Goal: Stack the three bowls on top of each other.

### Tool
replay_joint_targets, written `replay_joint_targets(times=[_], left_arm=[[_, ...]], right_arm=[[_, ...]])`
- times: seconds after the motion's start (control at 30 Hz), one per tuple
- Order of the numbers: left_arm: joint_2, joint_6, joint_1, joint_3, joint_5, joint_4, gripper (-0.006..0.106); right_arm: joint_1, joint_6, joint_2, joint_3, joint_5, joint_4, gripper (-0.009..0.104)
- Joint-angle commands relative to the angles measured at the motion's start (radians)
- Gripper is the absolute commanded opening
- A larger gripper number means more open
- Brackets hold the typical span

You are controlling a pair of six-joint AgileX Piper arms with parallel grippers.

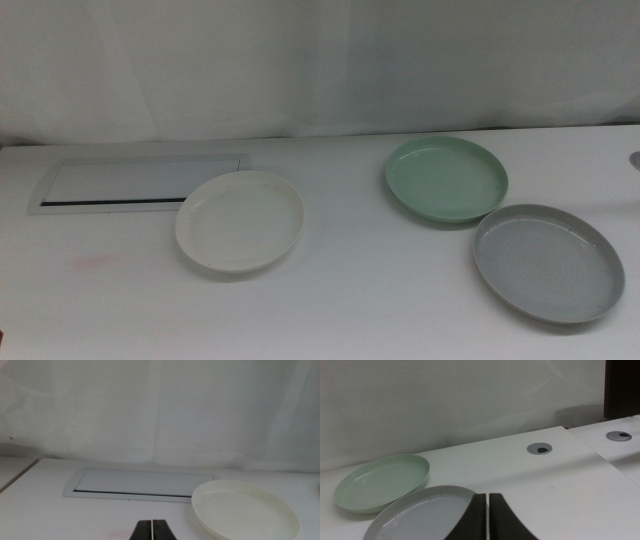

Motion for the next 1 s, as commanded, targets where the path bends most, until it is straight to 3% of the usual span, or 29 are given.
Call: replay_joint_targets(times=[0.0, 0.27, 0.43, 0.53, 0.67, 0.77, 0.97], left_arm=[[-0.035, -0.004, -0.002, 0.039, -0.022, -0.005, -0.002], [-0.035, -0.008, -0.002, 0.039, -0.055, -0.005, -0.001], [-0.035, -0.106, -0.002, 0.039, -0.061, -0.006, 0.015], [-0.035, -0.134, -0.002, 0.039, -0.056, -0.006, 0.045], [-0.035, -0.142, -0.002, 0.039, -0.048, -0.006, 0.093], [-0.035, -0.139, -0.002, 0.039, -0.055, -0.006, 0.093], [-0.035, -0.104, -0.002, 0.039, -0.056, -0.006, 0.093]], right_arm=[[0.003, -0.006, -0.034, 0.039, 0.000, -0.012, -0.003], [0.003, -0.006, -0.034, 0.039, -0.023, -0.012, -0.002], [0.017, 0.000, -0.034, 0.039, -0.023, -0.010, 0.007], [0.040, 0.000, -0.032, 0.039, -0.023, 0.000, 0.024], [0.069, 0.004, -0.032, 0.039, -0.024, 0.006, 0.071], [0.079, 0.001, -0.032, 0.039, -0.029, 0.006, 0.092], [0.079, 0.001, -0.032, 0.039, -0.025, 0.004, 0.094]])
